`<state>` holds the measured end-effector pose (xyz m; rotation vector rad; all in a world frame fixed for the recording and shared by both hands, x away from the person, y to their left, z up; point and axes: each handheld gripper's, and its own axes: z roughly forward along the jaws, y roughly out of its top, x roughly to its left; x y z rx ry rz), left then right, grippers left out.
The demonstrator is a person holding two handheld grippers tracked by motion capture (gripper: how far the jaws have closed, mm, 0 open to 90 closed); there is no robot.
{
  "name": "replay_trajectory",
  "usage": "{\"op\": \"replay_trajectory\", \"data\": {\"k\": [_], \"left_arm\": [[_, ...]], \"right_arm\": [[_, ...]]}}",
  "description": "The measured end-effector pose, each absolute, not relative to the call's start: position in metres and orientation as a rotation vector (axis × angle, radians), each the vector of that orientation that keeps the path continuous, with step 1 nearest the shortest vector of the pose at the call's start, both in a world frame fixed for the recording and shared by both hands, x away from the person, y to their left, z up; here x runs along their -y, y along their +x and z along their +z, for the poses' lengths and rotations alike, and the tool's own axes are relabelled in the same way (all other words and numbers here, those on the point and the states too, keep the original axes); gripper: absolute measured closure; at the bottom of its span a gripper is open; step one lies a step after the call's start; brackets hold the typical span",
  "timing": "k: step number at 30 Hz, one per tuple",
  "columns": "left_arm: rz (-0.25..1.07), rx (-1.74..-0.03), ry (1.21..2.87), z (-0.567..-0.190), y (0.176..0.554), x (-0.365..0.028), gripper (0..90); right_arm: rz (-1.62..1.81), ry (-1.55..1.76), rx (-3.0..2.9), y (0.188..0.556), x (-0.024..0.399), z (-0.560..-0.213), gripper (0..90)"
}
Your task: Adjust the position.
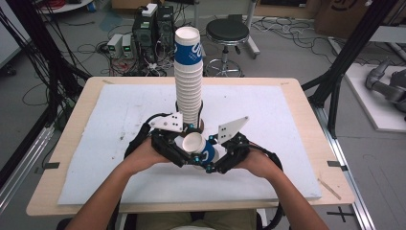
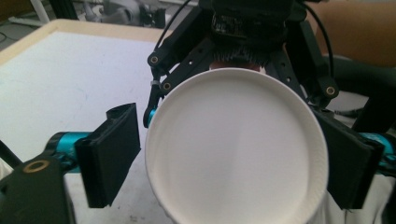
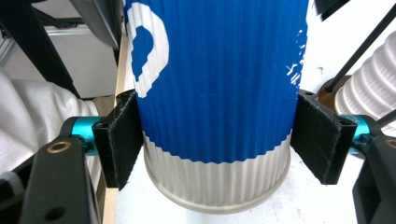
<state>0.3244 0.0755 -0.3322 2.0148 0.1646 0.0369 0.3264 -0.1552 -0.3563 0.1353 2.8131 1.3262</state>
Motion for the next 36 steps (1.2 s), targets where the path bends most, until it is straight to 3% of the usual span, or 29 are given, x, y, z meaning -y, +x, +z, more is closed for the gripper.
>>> {"op": "replay_trajectory", "data": {"k": [1,2,11,17,19,36], "left_arm": [[0.015,-0.145,2.013,-0.333,0.324,-0.075,21.6],[0.005,-0.125,2.017,-0.333,0.324,-0.075,28.2],[0.007,-0.128,1.998,-0.332,0.325,-0.078,28.6],[-0.006,-0.184,1.899,-0.336,0.329,-0.092,28.6],[-0.003,-0.205,1.859,-0.339,0.329,-0.098,28.6],[0.04,-0.24,1.629,-0.349,0.326,-0.107,28.4]], "right_arm": [[1.321,0.128,-2.815,0.326,0.154,-0.357,24.1],[1.311,0.109,-2.818,0.325,0.154,-0.357,24.1],[1.385,0.146,-2.769,0.324,0.156,-0.359,19.3],[1.563,0.254,-2.684,0.327,0.17,-0.357,17.6],[1.655,0.304,-2.627,0.328,0.179,-0.359,13.3],[1.836,0.43,-2.482,0.325,0.202,-0.376,13.3]]}}
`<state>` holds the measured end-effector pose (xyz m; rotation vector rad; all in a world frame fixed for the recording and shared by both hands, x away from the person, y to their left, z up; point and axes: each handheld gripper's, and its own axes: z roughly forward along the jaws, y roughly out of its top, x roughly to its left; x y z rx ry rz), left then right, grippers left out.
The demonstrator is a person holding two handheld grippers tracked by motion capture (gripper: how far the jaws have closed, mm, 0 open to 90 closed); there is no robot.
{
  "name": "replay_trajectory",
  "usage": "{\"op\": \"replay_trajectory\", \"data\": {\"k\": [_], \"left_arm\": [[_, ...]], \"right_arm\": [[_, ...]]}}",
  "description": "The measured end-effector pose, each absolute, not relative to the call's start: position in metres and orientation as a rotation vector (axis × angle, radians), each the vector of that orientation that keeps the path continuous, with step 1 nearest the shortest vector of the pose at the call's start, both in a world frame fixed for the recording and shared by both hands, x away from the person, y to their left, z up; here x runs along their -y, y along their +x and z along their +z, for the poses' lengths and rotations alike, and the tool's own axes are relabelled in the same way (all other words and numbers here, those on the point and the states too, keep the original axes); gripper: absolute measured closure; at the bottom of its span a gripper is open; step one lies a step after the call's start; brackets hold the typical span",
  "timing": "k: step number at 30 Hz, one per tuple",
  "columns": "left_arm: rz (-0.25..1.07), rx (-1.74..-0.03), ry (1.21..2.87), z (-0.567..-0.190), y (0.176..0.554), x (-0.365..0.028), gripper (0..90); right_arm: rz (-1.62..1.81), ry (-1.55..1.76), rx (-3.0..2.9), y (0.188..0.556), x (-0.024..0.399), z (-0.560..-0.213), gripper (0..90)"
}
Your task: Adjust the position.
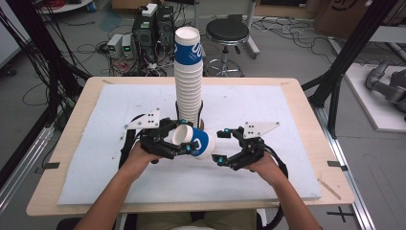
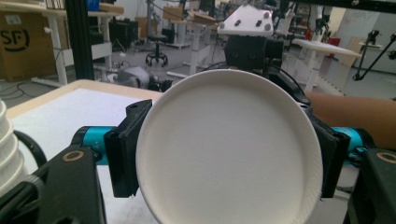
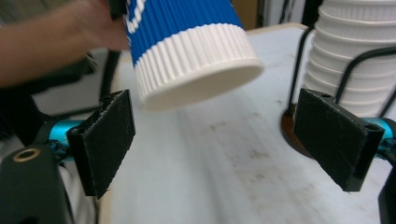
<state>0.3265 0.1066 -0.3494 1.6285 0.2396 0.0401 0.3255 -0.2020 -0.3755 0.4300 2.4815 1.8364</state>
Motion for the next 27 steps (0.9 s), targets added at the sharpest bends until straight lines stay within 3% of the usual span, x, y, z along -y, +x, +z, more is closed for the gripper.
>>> {"op": "replay_trajectory", "data": {"k": [18,27], "left_arm": [[-0.03,-0.186,1.593,-0.352,0.323,-0.086,28.5],[-0.055,-0.195,1.624,-0.352,0.324,-0.088,28.8]], "right_arm": [[2.003,0.357,-2.486,0.325,0.188,-0.383,13.5],[1.99,0.315,-2.514,0.325,0.19,-0.382,18.6]]}}
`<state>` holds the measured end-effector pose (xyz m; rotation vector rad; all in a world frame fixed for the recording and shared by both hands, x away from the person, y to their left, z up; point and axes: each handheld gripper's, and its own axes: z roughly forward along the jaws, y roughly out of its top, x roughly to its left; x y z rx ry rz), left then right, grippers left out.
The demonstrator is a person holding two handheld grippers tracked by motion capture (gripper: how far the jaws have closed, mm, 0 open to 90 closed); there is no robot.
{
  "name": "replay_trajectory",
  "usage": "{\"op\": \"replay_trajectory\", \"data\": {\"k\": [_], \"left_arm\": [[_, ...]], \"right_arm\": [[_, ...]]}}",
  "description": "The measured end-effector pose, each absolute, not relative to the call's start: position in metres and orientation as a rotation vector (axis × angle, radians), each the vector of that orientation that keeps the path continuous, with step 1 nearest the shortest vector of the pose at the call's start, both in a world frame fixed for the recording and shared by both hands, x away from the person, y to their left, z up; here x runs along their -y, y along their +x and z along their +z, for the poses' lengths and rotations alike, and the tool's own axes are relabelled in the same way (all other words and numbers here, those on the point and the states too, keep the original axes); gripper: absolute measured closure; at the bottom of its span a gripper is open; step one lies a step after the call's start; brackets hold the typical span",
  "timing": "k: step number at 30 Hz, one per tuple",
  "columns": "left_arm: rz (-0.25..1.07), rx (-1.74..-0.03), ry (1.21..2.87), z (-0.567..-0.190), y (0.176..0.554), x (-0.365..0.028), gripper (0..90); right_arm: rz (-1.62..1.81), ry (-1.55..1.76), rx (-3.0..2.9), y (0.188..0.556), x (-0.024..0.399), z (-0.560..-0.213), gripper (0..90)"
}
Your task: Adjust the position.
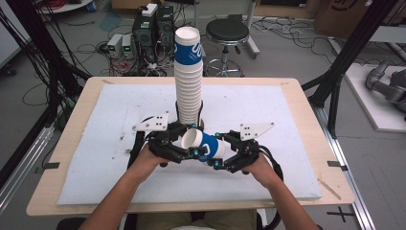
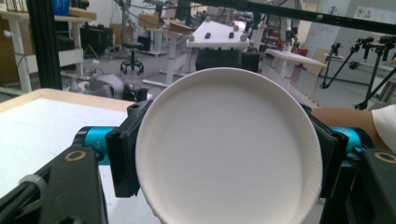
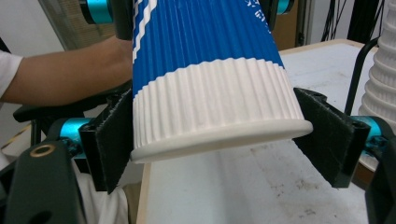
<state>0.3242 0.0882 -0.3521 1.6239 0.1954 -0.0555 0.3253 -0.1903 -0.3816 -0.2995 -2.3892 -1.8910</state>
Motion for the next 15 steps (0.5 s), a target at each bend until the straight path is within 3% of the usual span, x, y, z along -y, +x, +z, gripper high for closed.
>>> {"op": "replay_trajectory", "data": {"k": [1,2,4,15], "left_arm": [[-0.031,-0.193,1.644,-0.352,0.323,-0.088,28.1],[-0.009,-0.208,1.666,-0.351,0.322,-0.088,17.3],[0.003,-0.24,1.704,-0.35,0.322,-0.089,14.0],[0.056,-0.208,1.88,-0.339,0.32,-0.101,14.0]], "right_arm": [[-1.875,-0.298,2.4,0.325,0.191,-0.381,18.7],[-1.861,-0.293,2.418,0.325,0.192,-0.38,19.2],[-1.839,-0.291,2.444,0.325,0.194,-0.378,19.3],[-1.662,-0.283,2.62,0.328,0.197,-0.36,19.5]]}}
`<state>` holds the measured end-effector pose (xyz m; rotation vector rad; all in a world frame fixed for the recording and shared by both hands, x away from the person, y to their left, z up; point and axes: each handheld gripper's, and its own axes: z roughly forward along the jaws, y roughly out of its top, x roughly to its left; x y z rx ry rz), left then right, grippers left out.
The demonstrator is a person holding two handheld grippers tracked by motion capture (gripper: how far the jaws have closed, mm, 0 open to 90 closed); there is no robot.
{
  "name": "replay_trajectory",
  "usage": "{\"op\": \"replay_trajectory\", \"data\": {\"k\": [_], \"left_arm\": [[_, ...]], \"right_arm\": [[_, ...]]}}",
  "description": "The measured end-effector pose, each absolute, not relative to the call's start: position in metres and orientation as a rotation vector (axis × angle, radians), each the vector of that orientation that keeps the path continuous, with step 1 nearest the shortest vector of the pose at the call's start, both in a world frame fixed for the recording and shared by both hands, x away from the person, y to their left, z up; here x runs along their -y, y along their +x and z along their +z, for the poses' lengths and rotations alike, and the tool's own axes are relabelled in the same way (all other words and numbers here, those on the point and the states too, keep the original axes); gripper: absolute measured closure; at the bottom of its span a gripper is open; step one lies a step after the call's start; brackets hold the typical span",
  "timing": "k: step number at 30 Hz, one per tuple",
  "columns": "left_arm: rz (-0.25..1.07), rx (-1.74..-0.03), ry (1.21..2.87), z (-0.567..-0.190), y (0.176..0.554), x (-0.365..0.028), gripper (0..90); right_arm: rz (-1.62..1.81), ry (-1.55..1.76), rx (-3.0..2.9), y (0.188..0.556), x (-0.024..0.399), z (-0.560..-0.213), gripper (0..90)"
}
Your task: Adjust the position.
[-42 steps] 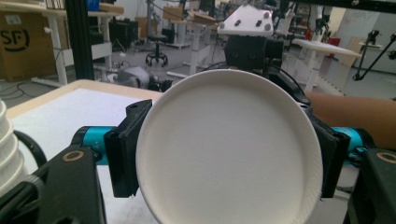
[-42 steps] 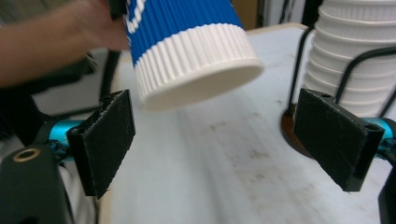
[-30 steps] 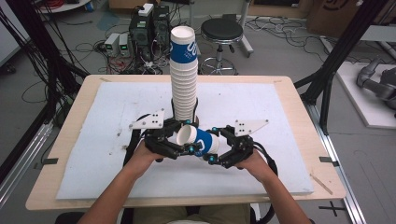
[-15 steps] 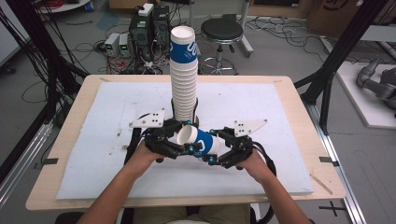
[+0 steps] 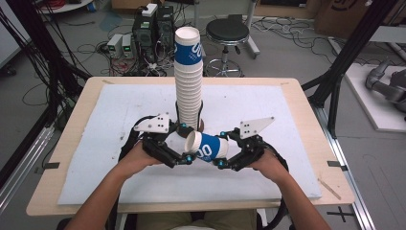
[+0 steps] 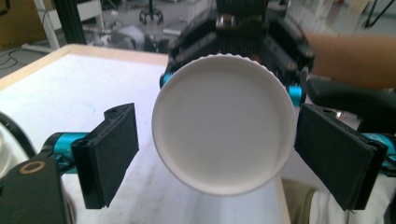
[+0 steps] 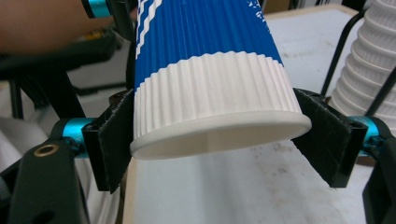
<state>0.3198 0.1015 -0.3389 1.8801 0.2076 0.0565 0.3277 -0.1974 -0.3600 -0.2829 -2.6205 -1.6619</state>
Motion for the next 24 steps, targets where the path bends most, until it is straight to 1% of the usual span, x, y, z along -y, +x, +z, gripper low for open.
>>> {"op": "replay_trajectory", "data": {"k": [1,10,15,21,24], "left_arm": [[0.06,-0.202,1.895,-0.338,0.32,-0.102,14.0],[0.065,-0.166,1.955,-0.333,0.318,-0.101,14.1],[0.067,-0.145,2.003,-0.331,0.318,-0.098,14.1],[0.039,-0.121,2.08,-0.336,0.318,-0.089,14.1],[0.012,-0.099,2.095,-0.338,0.319,-0.088,16.5]], "right_arm": [[-1.618,-0.273,2.662,0.328,0.197,-0.354,19.6],[-1.461,-0.182,2.805,0.33,0.188,-0.332,19.6],[-1.346,-0.124,2.869,0.33,0.179,-0.328,19.6],[-1.224,-0.068,2.922,0.327,0.168,-0.326,19.6],[-1.194,-0.049,2.928,0.325,0.164,-0.326,19.5]]}}
